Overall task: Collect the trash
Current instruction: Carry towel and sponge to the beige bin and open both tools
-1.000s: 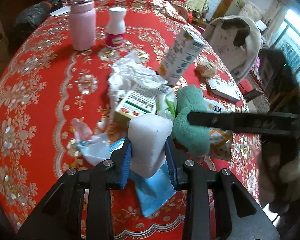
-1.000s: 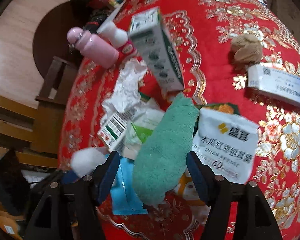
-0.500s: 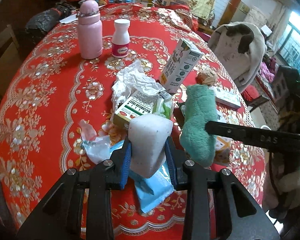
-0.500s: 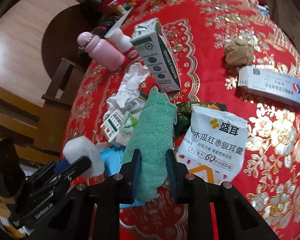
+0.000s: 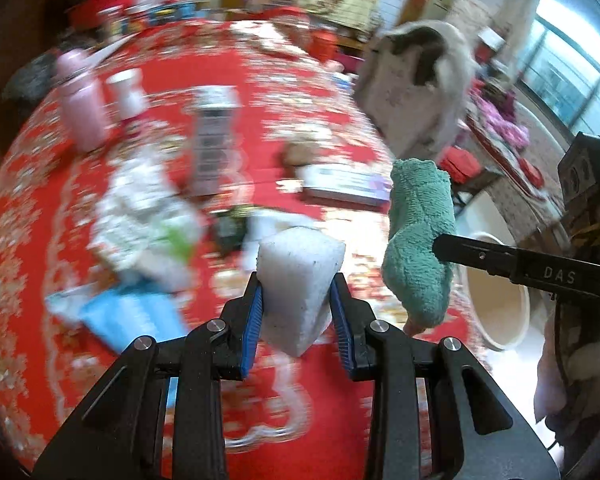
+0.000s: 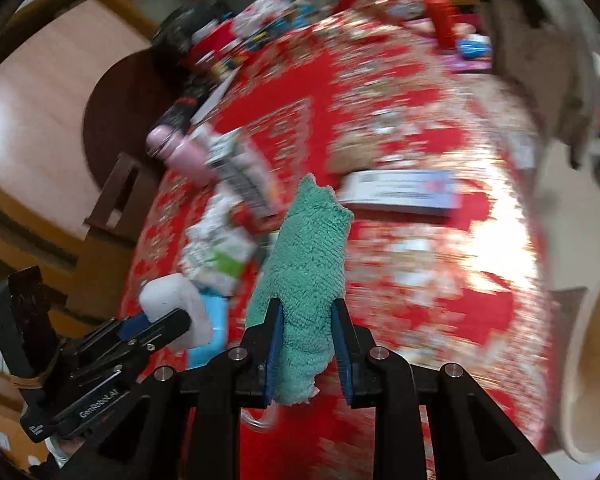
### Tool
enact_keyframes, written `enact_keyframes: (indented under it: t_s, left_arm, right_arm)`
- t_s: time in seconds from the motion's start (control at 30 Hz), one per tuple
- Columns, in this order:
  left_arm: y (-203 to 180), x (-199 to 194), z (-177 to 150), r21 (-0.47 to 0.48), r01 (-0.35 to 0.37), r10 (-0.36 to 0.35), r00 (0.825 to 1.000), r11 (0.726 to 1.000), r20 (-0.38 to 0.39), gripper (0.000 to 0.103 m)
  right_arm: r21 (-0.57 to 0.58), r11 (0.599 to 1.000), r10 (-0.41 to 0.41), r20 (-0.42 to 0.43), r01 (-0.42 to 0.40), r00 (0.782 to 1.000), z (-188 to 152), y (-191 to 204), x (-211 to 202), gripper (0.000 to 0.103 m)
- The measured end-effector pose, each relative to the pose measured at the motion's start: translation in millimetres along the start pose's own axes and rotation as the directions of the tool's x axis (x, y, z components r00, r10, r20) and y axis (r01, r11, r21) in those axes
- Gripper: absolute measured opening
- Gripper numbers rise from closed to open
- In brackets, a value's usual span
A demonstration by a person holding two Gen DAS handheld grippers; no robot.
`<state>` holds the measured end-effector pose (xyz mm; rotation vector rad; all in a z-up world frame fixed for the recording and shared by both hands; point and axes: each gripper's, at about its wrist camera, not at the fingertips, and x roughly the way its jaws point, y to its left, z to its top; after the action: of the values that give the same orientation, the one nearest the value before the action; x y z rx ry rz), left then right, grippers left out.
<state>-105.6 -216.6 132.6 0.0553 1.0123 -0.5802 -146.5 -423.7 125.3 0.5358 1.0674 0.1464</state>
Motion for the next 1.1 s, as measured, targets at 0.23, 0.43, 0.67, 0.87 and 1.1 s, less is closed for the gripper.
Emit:
enact_keyframes:
  t_s: [0.23,0.43,0.67,0.87,1.1]
  left_arm:
    - [-97.6,35.1,8.0,0.123,0.116,-0.11,0.992,0.986,-0.056,0.03]
    - [-175.2,65.7,6.7,0.195,0.214,-0.193,0.974,0.957,-0.121,0.03]
    - [-244.7,97.4,-1.5,0.221,0.319,-0.278,0.94,0.922,-0.197,0.03]
    - [-279.0,118.4,-8.6,0.202,0.388,-0.344,0.913,0.899,-0.221,0.033]
    - [-283.9,134.6,-6.7,0.143,0.446,-0.404,0.88,0.883,-0.248,0.045]
  right_arm:
    - [0.164,0.974,-0.167,0.056,0.156,0.984,-26.6,-108.7,-67.7,0.023]
    - [0.308,0.914,-0.293,0.056,0.263,0.954,-55.5,-190.1,-112.8,0.023]
    - [0.385,0.856,-0.375,0.004,0.344,0.927,-79.9,-247.9,-131.1,0.023]
    - [0.42,0.829,-0.397,-0.026,0.371,0.917,-91.3,-272.2,-132.3,0.024]
    - [0.413,0.823,-0.412,-0.036,0.389,0.91,-96.5,-272.6,-134.6,0.044]
